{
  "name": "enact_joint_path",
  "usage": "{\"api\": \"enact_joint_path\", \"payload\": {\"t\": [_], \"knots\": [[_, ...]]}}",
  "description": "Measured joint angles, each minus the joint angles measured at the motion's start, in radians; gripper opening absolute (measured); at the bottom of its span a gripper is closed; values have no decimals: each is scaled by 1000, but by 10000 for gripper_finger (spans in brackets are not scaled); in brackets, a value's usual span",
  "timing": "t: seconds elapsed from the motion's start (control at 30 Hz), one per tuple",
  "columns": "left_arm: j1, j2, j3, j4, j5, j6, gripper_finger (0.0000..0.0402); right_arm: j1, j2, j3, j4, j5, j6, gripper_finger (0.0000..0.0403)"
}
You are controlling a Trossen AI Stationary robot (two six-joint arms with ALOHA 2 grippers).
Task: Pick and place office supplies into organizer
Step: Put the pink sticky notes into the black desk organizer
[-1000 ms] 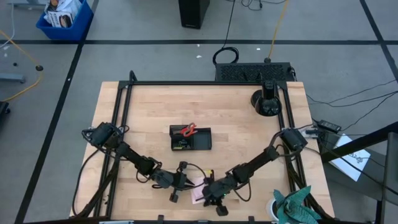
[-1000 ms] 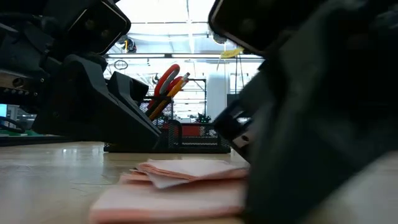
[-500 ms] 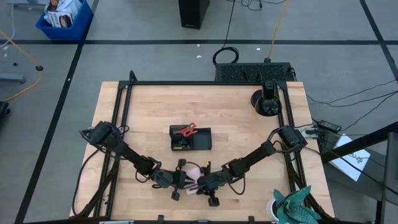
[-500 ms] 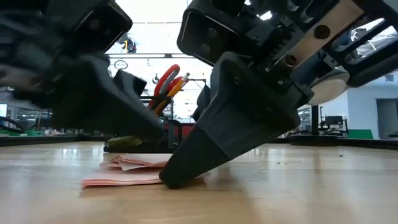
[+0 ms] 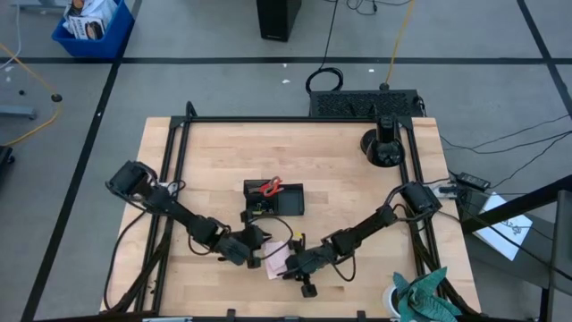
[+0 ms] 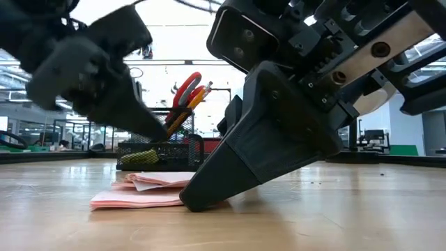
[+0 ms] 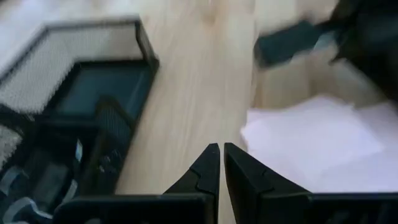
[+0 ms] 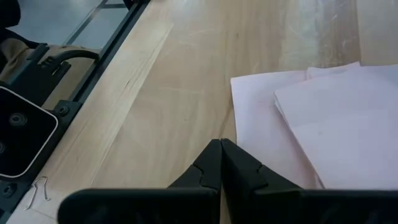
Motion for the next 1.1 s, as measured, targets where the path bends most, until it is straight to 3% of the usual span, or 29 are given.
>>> {"api": "enact_joint_path", "payload": {"t": [0.37,0.77,1.1], "knots": [[25,126,1,59,59,-55,30,1,0,-1,11,32,-4,0],[-20,142,2,114,144,-77,30,-5,0,0,6,80,-12,0],[-42,144,1,119,92,-38,31,10,0,-2,30,71,-61,0]]}}
